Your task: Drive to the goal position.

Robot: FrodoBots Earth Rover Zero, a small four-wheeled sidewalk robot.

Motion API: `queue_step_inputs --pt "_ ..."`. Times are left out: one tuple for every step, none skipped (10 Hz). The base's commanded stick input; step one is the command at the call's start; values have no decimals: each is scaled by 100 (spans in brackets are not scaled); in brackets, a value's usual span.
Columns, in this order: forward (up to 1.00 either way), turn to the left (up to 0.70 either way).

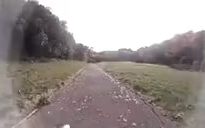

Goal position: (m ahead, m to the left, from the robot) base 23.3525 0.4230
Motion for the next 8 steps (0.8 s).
queue_step_inputs --pt "85 6" --pt "75 0" --pt "61 0" --pt "46 0" --pt "32 0" --pt "17 0" --pt "2 0" --pt "0 0"
